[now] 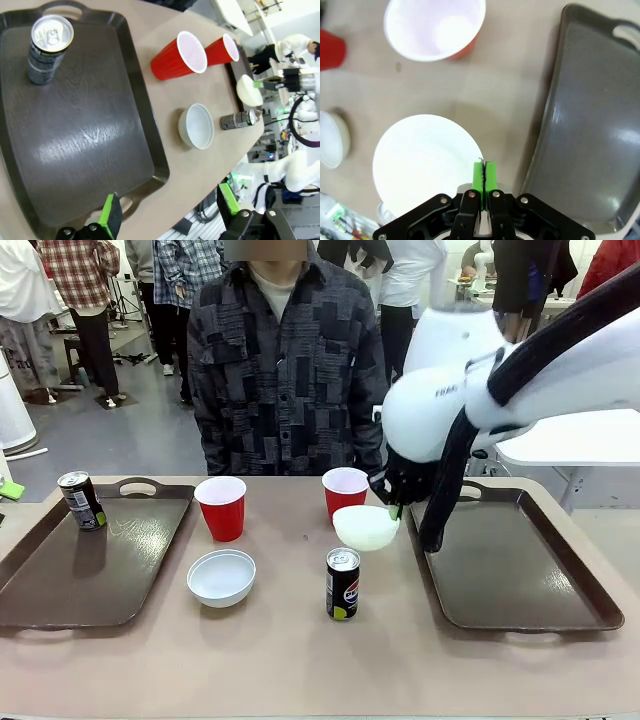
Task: Prepare tableware on both trays.
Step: Pick up a Picnic Bowl from the table and place it on a Handle tray.
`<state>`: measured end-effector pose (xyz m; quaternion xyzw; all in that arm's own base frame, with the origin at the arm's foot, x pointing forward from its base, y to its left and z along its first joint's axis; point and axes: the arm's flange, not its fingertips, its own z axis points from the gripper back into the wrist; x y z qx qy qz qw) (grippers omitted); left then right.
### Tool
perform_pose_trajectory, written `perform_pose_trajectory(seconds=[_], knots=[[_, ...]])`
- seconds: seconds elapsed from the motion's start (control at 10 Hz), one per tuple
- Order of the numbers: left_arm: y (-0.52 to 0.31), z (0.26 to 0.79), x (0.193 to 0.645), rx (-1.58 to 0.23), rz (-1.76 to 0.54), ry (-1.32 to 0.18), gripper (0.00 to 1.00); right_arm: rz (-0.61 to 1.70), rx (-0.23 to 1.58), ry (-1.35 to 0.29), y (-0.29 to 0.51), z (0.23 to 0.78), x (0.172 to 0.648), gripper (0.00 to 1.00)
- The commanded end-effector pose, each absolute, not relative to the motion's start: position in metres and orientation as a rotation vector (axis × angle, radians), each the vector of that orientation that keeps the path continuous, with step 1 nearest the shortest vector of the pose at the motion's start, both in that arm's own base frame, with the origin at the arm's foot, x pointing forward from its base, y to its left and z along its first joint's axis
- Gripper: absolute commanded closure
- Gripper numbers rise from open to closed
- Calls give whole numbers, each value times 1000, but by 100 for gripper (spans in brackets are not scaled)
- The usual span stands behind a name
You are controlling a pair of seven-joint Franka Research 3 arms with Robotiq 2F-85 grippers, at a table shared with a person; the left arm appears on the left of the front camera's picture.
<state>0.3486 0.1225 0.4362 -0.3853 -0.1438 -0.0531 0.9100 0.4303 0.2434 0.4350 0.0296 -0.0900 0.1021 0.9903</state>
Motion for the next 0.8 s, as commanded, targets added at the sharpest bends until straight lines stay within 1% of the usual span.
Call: perform_pose_trajectory(seconds=[0.0, 0.1, 0.4, 0.5, 0.7], knots=[[125, 438, 348, -804, -111, -294, 0, 205, 63, -189, 225, 458, 414, 100], [125, 438, 348, -804, -111, -294, 0, 187, 57, -227, 221, 470, 412, 100], [125, 438, 348, -804, -111, -294, 0, 152, 55, -242, 196, 482, 421, 100], [125, 438, 348, -804, -111, -294, 0, 168, 33, -244, 175, 487, 425, 100], [125, 438, 348, -804, -111, -294, 0, 112, 34, -283, 122, 503, 428, 100]])
